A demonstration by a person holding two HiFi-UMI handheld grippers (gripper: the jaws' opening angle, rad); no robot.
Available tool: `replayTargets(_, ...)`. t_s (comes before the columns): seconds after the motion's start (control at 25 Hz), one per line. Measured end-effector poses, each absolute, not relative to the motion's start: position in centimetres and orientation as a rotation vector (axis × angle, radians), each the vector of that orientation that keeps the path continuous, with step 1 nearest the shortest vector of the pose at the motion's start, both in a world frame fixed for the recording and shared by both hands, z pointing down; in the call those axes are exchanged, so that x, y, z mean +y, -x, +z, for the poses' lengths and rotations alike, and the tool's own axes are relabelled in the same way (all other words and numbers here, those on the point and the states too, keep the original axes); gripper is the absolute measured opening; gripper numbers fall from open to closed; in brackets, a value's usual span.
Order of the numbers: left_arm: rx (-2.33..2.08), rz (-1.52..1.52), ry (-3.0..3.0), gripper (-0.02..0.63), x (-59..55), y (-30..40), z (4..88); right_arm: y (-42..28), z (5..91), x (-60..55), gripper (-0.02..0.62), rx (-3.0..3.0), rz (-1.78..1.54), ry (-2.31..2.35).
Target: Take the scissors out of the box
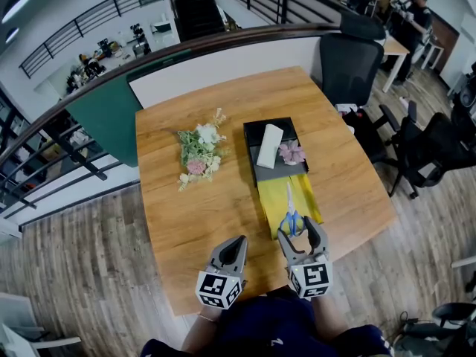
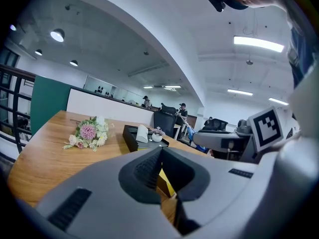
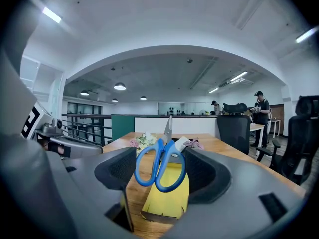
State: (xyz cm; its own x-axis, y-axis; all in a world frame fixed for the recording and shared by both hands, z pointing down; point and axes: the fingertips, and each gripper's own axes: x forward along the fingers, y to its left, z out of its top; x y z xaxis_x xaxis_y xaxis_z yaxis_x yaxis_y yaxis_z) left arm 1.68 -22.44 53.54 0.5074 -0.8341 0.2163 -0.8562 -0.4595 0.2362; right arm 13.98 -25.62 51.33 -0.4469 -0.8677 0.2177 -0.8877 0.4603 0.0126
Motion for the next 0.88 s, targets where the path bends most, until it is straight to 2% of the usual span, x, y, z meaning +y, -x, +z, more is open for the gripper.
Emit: replayTargets(0.88,-1.447,0.11,-2.431,0.003,-22.91,-1.66,53.55,-14.28,51.13,-26.23,0.314,-2.54,0.134,-1.53)
